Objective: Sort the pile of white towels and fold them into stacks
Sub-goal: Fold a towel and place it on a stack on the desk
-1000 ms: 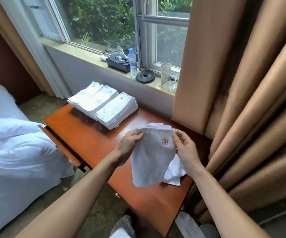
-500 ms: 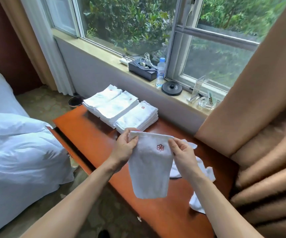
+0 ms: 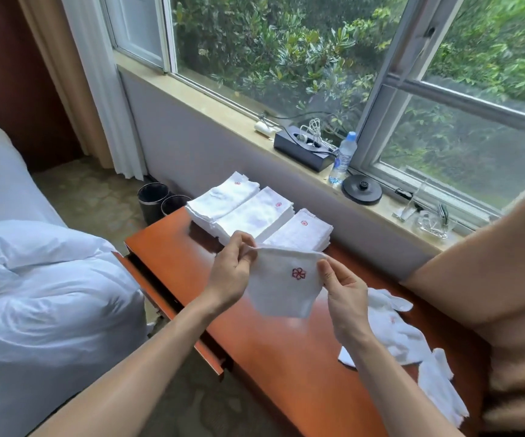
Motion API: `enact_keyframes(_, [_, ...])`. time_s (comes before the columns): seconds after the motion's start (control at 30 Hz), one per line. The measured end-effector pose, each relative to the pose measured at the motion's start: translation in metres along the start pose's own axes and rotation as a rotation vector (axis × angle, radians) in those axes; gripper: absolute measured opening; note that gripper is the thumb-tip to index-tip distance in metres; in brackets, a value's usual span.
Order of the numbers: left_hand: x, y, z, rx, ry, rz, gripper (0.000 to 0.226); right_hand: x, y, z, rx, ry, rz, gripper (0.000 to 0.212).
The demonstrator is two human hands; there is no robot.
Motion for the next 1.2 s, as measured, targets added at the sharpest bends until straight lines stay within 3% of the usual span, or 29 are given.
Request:
enact_keyframes(0.3, [0.002, -0.003, -0.057, -0.009, 0.001, 0.0, 0.018, -0.01, -0.014, -0.038, 0.066, 0.11, -0.053, 0.021])
enact_keyframes(0.4, [0.003, -0.016, -0.074, 0.002, 0.004, -0.035, 0.016, 0.001, -0.007, -0.056, 0.041, 0.073, -0.05, 0.028])
enact_keyframes(0.67, [0.003, -0.042, -0.142, -0.104, -0.017, -0.147, 0.023, 0.039, 0.006, -0.111, 0.08, -0.022, -0.019, 0.011])
enact_keyframes(0.93, [-0.007, -0.069, -0.224, -0.189, -0.113, -0.161, 0.022, 0.049, 0.001, -0.167, 0.127, -0.033, 0.049, 0.011])
enact_keyframes(1.2, [-0.044, -0.12, -0.309, -0.353, -0.157, -0.097, 0.012, 0.081, 0.003, -0.214, 0.332, 0.018, 0.126, 0.014])
Point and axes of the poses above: each hand's wrist, its own z-axis away from the middle knuckle, its own y-axis out of the back of the hand, x = y × z, the point moved 8 cm from there along -z, towards the middle knuckle, and after that the axes turned 14 degrees about -z, right-handed, at the moved point
